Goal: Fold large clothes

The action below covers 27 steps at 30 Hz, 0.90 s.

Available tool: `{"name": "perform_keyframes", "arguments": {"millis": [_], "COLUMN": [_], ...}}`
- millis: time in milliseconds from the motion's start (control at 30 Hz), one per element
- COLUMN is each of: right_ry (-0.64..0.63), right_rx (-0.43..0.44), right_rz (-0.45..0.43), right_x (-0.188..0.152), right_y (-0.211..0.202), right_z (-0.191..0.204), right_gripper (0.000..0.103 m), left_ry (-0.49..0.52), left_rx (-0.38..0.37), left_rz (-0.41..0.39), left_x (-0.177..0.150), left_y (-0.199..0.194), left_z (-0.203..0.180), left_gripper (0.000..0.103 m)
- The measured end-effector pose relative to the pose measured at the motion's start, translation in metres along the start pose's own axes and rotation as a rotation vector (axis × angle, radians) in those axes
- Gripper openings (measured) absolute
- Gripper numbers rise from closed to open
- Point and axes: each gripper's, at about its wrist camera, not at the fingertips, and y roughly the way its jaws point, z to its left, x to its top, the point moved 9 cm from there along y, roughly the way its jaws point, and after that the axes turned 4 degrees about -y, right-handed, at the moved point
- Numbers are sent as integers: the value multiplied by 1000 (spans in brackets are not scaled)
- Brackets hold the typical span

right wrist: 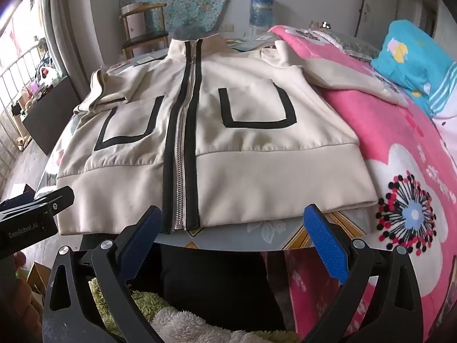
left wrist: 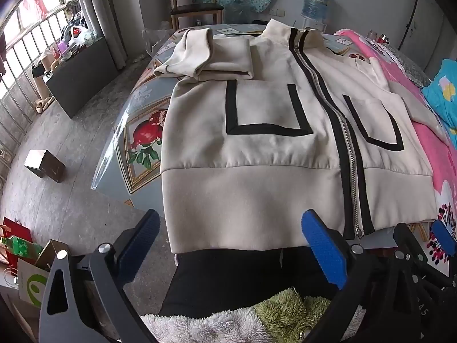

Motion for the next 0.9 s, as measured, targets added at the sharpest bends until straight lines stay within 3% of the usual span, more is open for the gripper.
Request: {"name": "perform_keyframes", "arguments": {"millis": [900], "right_ry": [-17], "right_rx": [-29], "right_rz": [-13], "right_x": [6], "right_y": [-8], "right_z": [-1], "right_gripper": [96], "left_ry": [3], "left_rx": [0], "left_rz": [2], "left_x": [-5], "left_y": [6], "left_z": [-5], "left_gripper": [98]}}
